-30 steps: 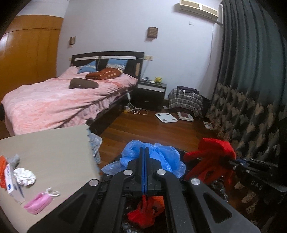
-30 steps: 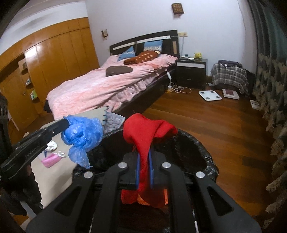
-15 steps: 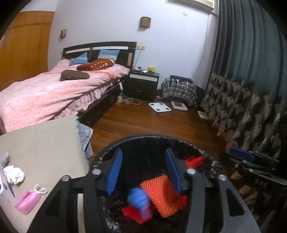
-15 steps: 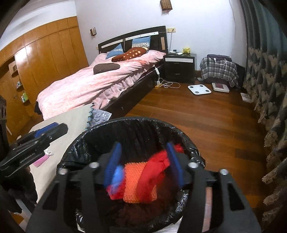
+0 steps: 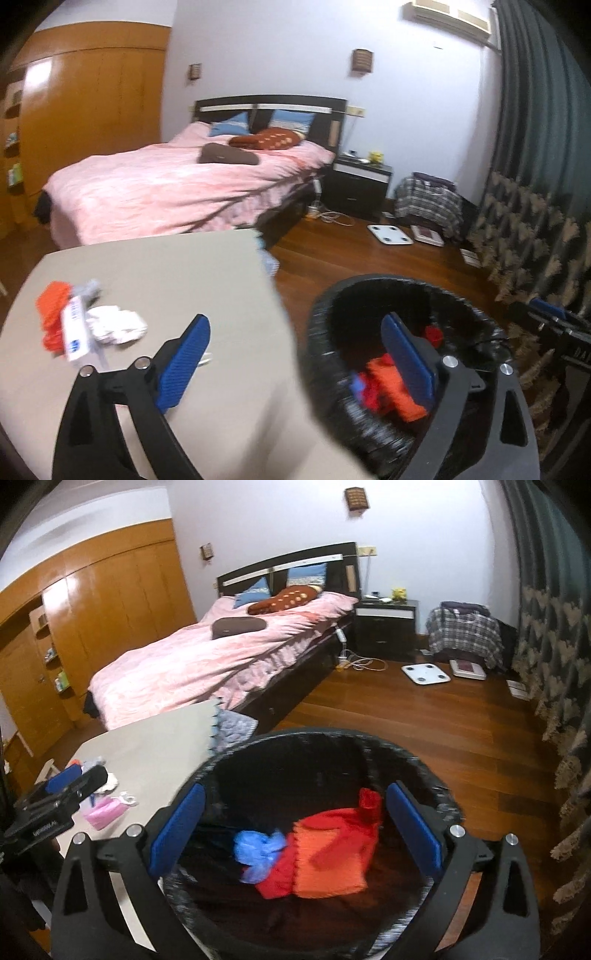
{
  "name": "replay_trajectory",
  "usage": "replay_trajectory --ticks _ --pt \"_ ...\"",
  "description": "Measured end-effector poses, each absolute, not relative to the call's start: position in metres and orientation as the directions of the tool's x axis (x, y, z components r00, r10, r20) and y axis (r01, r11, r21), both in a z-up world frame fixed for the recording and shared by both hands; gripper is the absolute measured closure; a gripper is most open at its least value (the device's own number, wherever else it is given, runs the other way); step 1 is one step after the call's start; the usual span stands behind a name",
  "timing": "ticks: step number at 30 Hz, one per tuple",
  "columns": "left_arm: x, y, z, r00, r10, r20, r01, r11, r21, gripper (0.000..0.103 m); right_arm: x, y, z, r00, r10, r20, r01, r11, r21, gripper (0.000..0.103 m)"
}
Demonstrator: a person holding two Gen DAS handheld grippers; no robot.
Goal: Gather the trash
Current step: 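Move both tools back to the table toward the pink face mask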
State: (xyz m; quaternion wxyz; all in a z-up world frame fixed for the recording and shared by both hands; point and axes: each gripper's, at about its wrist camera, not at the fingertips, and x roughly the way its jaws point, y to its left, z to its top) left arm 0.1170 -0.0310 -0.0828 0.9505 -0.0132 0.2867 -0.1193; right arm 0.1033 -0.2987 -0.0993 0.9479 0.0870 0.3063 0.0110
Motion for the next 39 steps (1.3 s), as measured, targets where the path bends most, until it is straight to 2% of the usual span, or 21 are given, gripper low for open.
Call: replay_trajectory --ticks 25,31,39 --pt "0.099 0.145 -0.112 0.824 0.140 -0.550 -0.153 0.988 0.022 0.011 0.160 -0.107 -0.110 0.723 0.334 -0.605 -0.301 0.940 0.158 0.007" --pt "0.099 0.170 -0.127 0.800 0.187 -0.570 -0.203 0.979 0.036 0.011 0.177 -0.058 -0.134 0.656 0.377 -0.654 -0.368 0.916 0.159 0.007" --pt "0.097 0.192 -0.144 0.773 0.214 -0.597 -0.240 0.970 0.037 0.011 0.199 -0.025 -0.169 0.601 0.364 -0.711 -0.357 0.919 0.169 0.007"
